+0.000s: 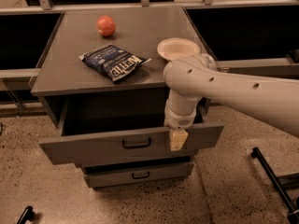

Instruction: Open top drawer

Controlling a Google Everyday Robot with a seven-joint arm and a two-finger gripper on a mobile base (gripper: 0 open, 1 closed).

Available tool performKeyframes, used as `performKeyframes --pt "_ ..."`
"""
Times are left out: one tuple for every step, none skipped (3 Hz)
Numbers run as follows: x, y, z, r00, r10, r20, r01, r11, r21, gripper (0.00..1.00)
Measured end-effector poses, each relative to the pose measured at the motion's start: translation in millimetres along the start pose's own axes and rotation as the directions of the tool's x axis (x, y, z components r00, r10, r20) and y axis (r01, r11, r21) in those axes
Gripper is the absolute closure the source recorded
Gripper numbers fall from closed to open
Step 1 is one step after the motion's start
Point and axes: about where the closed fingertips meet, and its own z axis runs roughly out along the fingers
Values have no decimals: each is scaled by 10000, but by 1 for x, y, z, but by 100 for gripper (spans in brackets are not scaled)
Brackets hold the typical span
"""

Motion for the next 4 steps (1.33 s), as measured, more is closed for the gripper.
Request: performKeyframes --pt "3 13 -6 9999 -17 -129 14 9997 -232 47" --pt "10 43 -14 9995 202 -242 -216 9980 -590 48" --pt "20 88 -19 9980 584 -225 -605 9921 -1099 46" --pt "25 107 -32 9966 748 -343 -779 9919 -1005 39"
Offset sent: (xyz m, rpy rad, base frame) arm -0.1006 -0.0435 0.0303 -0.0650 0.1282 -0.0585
